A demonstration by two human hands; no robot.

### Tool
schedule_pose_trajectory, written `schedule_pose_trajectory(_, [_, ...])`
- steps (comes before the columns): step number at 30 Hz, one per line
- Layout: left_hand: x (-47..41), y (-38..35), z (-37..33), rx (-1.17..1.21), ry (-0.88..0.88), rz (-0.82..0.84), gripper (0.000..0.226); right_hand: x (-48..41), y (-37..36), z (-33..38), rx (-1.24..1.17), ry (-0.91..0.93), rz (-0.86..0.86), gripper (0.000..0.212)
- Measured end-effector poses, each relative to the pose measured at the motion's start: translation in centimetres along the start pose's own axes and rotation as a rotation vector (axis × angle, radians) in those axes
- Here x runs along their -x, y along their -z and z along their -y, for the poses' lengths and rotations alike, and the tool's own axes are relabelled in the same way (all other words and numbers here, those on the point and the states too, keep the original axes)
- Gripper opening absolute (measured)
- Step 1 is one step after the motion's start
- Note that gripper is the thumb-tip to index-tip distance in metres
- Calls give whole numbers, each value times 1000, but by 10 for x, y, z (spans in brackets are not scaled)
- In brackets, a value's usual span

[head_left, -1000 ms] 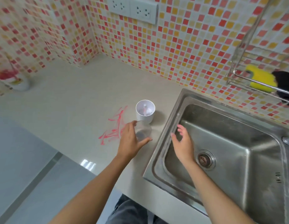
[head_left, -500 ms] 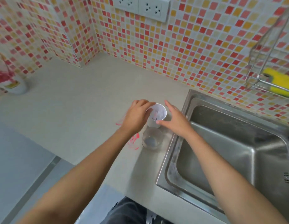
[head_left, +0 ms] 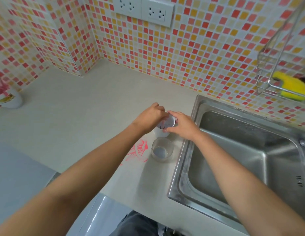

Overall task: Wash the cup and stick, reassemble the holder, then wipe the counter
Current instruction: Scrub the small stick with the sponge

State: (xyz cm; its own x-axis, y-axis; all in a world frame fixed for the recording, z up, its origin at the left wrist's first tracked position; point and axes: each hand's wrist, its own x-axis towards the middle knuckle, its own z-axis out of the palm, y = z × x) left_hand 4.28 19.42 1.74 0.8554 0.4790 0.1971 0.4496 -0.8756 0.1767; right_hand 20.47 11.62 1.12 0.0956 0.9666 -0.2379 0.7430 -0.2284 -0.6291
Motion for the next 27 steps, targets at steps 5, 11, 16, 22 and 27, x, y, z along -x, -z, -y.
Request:
schedule_pose_trajectory(5, [-14, 28, -3, 110, 104, -12, 18, 7, -3, 3, -12, -52, 12, 98])
schedule_pose_trajectory(11, [-20, 58, -2, 202, 172, -100, 21, 33, 42, 4, -37, -98, -107, 95])
schedule_pose_trajectory(16, [-49, 81, -34, 316, 173, -128, 18, 75, 114, 9, -97, -3, -471, 35])
schedule_pose_trajectory(22, [-101, 94, -96, 488, 143, -165, 16, 110, 218, -10, -84, -11, -956, 17])
schedule_pose_trajectory(27, [-119, 83, -140, 624, 222, -145, 13, 100, 263, -65, 32, -257, -779, 30])
